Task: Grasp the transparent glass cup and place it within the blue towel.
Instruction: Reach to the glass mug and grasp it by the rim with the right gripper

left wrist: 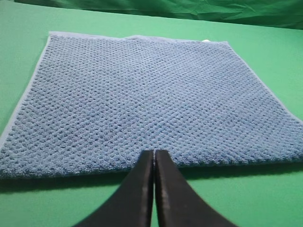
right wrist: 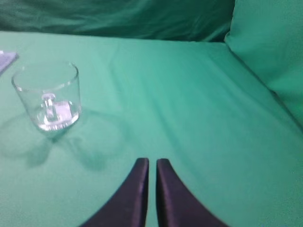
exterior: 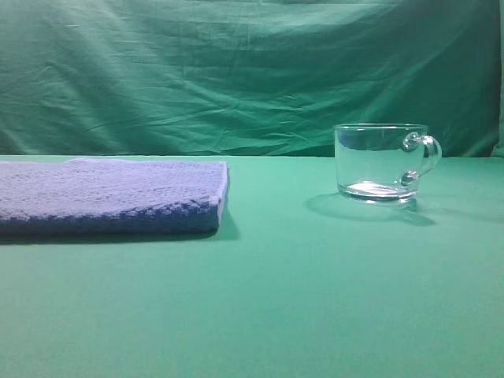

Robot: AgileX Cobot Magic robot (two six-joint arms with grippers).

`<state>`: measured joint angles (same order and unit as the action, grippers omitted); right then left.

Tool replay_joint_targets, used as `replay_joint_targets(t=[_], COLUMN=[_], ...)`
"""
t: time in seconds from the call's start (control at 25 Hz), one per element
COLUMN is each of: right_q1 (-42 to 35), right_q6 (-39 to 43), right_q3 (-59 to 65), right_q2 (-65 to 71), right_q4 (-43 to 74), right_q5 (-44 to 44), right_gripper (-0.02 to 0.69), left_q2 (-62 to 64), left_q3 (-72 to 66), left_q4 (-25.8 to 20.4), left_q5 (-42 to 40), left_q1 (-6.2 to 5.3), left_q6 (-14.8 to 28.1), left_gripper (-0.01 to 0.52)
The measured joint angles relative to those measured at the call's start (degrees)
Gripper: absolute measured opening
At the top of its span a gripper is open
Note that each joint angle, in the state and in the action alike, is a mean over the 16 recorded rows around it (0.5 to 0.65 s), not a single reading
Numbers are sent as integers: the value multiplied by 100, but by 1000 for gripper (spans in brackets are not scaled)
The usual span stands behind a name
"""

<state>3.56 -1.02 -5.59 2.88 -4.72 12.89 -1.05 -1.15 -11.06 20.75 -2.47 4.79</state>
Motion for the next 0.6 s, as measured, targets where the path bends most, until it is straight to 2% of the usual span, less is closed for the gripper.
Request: replay_joint_targets(t=[0.24, 0.6], right_q1=[0, 252], right_q6=[-184, -606], right_q3=[-994, -2311], right_q2=[1073, 3589], right_q4=[-150, -176], right_q5=[505, 1474], right_gripper=[48, 39], left_q2=[0, 0], left_q3=[0, 0], left_q4=[0, 0], left_q5=[0, 0], left_q1=[0, 0], left_q6=[0, 0], left_gripper=[0, 0])
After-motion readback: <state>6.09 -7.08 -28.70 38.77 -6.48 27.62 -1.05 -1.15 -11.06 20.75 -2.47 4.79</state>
